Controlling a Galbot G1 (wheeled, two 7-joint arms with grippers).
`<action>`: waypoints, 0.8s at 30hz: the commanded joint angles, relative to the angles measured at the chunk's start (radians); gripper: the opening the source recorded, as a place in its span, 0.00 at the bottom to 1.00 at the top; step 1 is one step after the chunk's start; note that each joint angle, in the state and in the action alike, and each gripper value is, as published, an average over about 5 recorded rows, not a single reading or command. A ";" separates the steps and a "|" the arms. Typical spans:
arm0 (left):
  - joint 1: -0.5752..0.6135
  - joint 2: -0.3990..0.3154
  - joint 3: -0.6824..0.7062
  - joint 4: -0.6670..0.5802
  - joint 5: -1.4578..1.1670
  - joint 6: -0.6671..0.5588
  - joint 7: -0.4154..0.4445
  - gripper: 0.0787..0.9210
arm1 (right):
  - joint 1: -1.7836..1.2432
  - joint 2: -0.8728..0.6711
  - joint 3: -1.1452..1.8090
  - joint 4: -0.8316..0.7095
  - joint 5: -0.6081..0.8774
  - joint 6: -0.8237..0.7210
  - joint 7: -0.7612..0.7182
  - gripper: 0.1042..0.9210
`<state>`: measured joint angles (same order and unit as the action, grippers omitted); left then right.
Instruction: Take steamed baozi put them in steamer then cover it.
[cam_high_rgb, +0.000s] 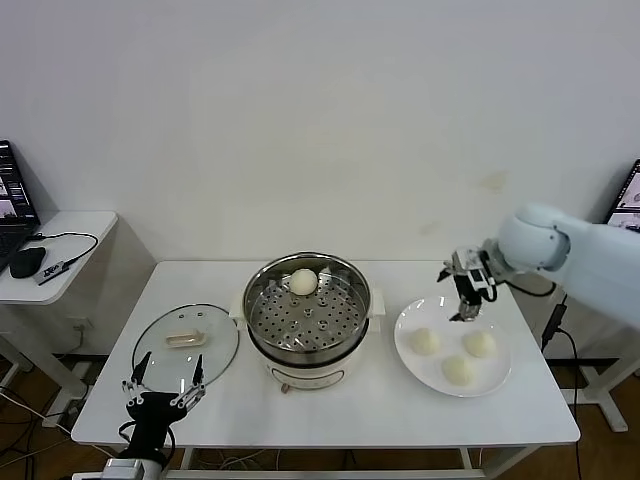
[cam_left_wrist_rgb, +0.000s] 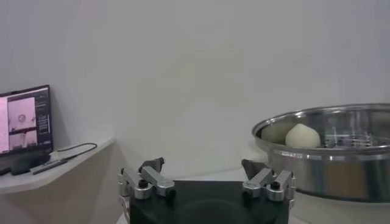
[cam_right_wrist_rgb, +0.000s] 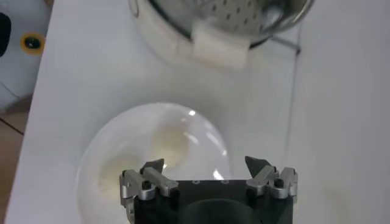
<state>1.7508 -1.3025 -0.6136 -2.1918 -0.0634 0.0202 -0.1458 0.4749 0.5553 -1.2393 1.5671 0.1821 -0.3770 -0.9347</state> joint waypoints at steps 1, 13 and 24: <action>0.001 -0.001 0.001 0.001 0.009 0.003 0.002 0.88 | -0.244 -0.023 0.143 -0.057 -0.075 -0.049 0.013 0.88; -0.002 0.006 -0.008 0.019 0.011 0.004 0.003 0.88 | -0.407 0.151 0.267 -0.227 -0.115 -0.024 0.029 0.88; -0.007 0.005 -0.013 0.030 0.010 0.004 0.004 0.88 | -0.418 0.247 0.267 -0.313 -0.143 -0.027 0.017 0.87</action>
<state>1.7429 -1.2983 -0.6271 -2.1619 -0.0541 0.0237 -0.1423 0.1095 0.7337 -1.0054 1.3249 0.0640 -0.4011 -0.9161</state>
